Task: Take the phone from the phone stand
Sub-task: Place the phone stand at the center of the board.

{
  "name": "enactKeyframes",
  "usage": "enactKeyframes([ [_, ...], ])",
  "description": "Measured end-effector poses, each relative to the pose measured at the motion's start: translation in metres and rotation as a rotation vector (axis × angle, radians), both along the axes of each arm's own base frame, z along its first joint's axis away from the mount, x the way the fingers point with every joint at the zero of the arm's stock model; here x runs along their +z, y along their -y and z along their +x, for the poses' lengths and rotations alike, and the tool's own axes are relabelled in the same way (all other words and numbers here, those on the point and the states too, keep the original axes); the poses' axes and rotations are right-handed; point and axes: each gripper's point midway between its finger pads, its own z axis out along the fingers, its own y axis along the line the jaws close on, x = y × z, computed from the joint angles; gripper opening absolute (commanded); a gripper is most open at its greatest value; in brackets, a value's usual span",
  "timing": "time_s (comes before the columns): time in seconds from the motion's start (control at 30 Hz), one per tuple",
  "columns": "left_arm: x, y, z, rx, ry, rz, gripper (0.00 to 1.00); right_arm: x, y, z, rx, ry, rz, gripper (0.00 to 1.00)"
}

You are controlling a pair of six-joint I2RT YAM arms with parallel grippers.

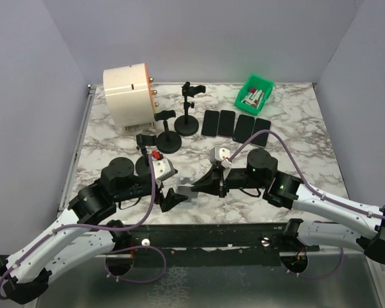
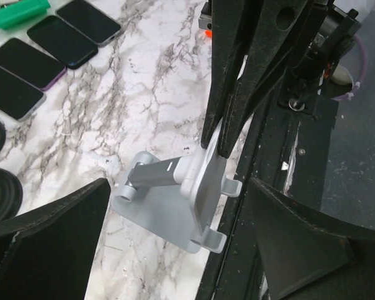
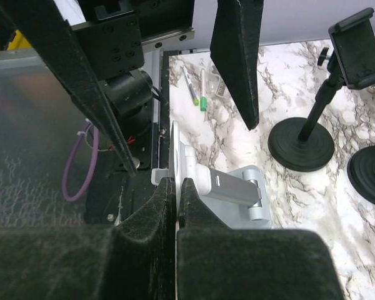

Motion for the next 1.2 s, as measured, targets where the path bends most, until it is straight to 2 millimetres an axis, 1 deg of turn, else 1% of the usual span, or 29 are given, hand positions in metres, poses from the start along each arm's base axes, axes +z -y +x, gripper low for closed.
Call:
enactKeyframes([
  [0.07,0.003,0.001,0.0,-0.007,0.009,-0.013,0.67,0.003,0.001,-0.002,0.01,0.002,0.007,0.0],
  [0.13,0.003,0.005,-0.002,-0.026,0.007,-0.019,0.46,0.004,0.002,-0.004,0.017,0.003,0.012,0.0],
  [0.17,0.002,0.007,-0.003,-0.042,-0.002,-0.021,0.37,0.004,0.002,-0.005,0.019,0.002,0.012,0.0],
  [0.27,-0.001,0.011,-0.007,-0.071,-0.016,-0.024,0.22,0.004,0.002,-0.005,0.023,0.001,0.012,0.0],
  [0.33,-0.002,0.013,-0.008,-0.083,-0.026,-0.023,0.06,0.003,0.002,-0.005,0.02,-0.002,0.007,0.0],
  [0.37,-0.003,0.013,-0.009,-0.087,-0.027,-0.023,0.0,0.003,0.002,-0.005,0.019,-0.008,0.005,0.01],
  [0.4,-0.004,0.014,-0.01,-0.092,-0.031,-0.023,0.0,0.002,0.003,-0.005,0.017,-0.013,0.002,0.12],
  [0.47,-0.007,0.014,-0.01,-0.093,-0.034,-0.023,0.0,0.001,0.003,-0.005,0.015,-0.02,-0.001,0.47],
  [0.5,-0.007,0.014,-0.009,-0.09,-0.033,-0.028,0.0,0.0,0.003,-0.004,0.007,-0.029,-0.004,0.57],
  [0.53,-0.009,0.015,-0.007,-0.077,-0.037,-0.032,0.0,0.0,0.003,-0.002,-0.007,-0.041,-0.004,0.64],
  [0.57,-0.011,0.015,-0.005,-0.062,-0.037,-0.036,0.0,0.0,0.003,0.001,-0.027,-0.044,-0.004,0.73],
  [0.6,-0.015,0.015,-0.001,-0.039,-0.039,-0.039,0.0,-0.001,0.004,0.004,-0.049,-0.048,-0.007,0.83],
  [0.63,-0.019,0.015,0.002,-0.018,-0.043,-0.043,0.0,-0.002,0.004,0.008,-0.078,-0.058,-0.011,0.92],
  [0.67,-0.025,0.014,0.01,0.028,-0.047,-0.051,0.0,-0.003,0.005,0.013,-0.108,-0.067,-0.016,0.98],
  [0.73,-0.034,0.013,0.019,0.086,-0.055,-0.059,0.0,-0.004,0.009,0.022,-0.175,-0.079,-0.021,1.0],
  [0.8,-0.037,0.013,0.029,0.145,-0.059,-0.079,0.0,-0.001,0.015,0.029,-0.237,-0.088,-0.014,1.0],
  [0.9,-0.035,0.013,0.045,0.235,-0.057,-0.113,0.0,0.01,0.027,0.038,-0.325,-0.088,0.027,1.0],
  [1.07,-0.028,0.01,0.077,0.405,-0.047,-0.186,0.0,0.032,0.049,0.045,-0.43,-0.079,0.107,1.0],
  [1.2,-0.032,0.008,0.098,0.52,-0.06,-0.208,0.0,0.037,0.062,0.051,-0.502,-0.082,0.139,1.0],
])
